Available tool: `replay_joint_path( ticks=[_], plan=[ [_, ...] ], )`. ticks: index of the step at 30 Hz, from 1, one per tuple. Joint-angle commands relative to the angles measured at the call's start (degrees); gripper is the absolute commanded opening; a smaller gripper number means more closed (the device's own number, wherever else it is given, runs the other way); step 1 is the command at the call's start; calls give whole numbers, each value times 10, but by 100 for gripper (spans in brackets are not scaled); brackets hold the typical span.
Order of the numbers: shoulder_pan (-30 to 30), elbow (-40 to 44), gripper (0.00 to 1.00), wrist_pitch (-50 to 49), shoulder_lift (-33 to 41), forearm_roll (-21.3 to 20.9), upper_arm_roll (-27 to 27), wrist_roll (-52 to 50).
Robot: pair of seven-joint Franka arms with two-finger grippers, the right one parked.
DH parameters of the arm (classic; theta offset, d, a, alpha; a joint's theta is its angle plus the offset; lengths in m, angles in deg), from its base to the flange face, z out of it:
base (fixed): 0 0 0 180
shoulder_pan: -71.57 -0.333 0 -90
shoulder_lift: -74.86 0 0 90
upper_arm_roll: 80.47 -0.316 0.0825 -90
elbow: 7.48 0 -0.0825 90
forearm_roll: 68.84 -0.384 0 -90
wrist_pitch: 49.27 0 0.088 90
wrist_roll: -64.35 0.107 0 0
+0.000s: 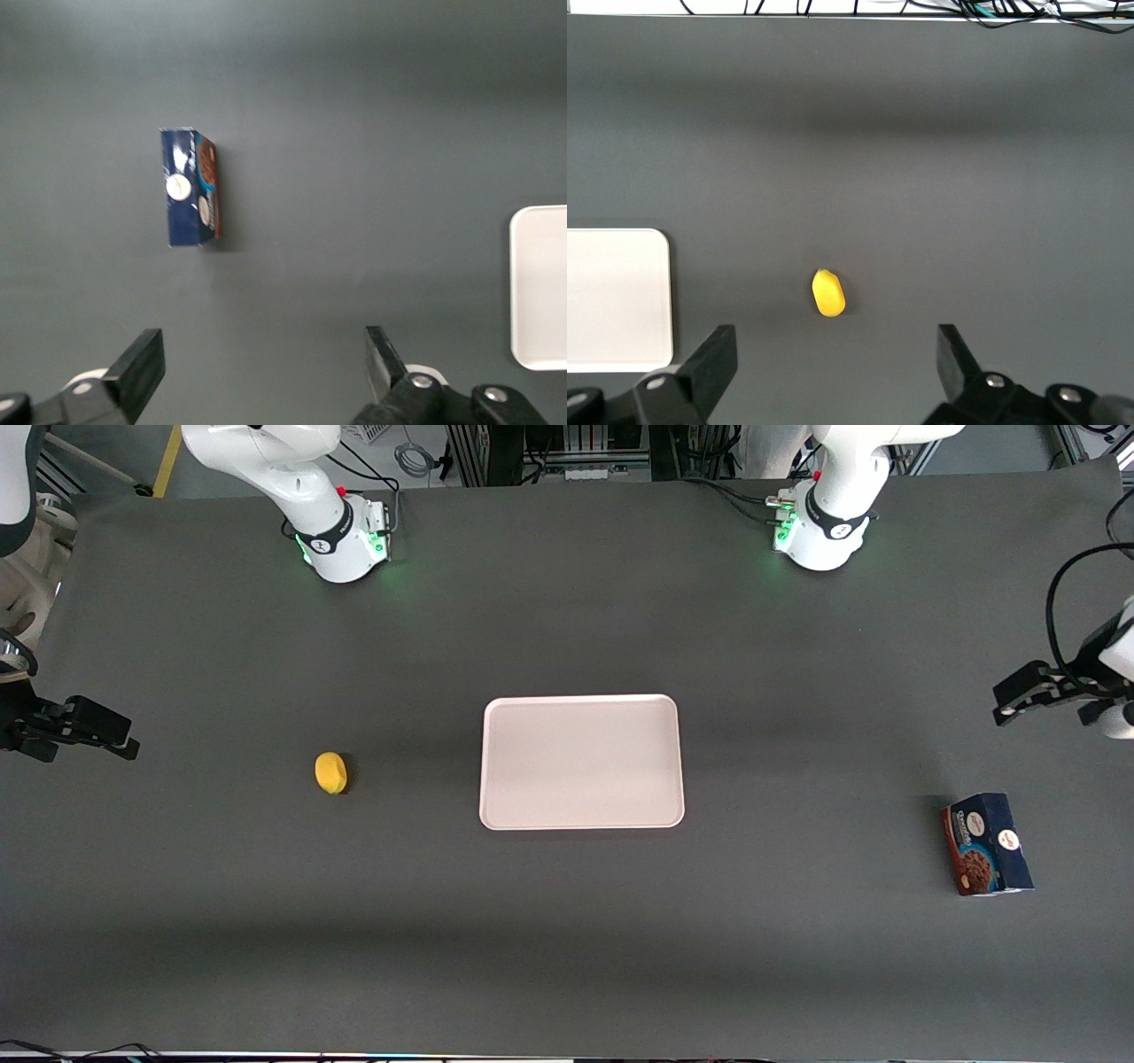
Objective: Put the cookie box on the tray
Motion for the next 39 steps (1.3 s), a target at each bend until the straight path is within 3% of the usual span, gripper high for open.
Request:
replay_joint_path(
  ticks=[1,16,20,30,39],
  plan=[
    [-4,0,100,41,-20,-2,-26,47],
    [-6,6,100,121,-119,7,-90,49],
    [-13,14,100,143,-153,11,-91,48],
    [-27,12,100,227,-229,86,-91,96],
    [-34,11,100,254,-272,84,-90,98]
  ],
)
